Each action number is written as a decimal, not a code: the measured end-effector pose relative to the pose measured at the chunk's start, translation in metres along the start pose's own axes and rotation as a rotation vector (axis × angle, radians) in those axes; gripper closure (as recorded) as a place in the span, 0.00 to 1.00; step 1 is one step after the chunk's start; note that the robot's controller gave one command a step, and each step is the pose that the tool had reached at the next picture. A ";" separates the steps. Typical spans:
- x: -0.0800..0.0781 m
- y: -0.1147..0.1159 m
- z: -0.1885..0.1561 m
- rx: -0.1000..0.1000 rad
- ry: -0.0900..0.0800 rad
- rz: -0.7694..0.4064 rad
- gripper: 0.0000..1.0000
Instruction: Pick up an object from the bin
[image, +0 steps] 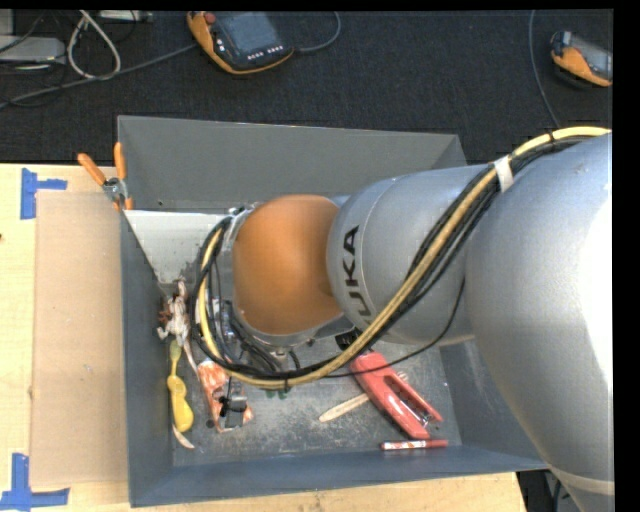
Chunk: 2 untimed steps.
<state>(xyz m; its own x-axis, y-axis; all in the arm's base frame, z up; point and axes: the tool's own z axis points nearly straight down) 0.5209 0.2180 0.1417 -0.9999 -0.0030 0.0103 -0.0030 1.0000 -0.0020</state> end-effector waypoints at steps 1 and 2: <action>-0.002 -0.001 -0.004 -0.002 -0.008 0.004 0.00; -0.038 -0.050 0.027 -0.002 -0.010 -0.111 0.00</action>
Offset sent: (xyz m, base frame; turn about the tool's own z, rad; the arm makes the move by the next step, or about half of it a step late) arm 0.0596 -0.0844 -0.0476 -0.1692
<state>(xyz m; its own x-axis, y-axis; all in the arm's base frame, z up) 0.5590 0.1677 0.1143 -0.9935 -0.1134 0.0008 -0.1134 0.9935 0.0011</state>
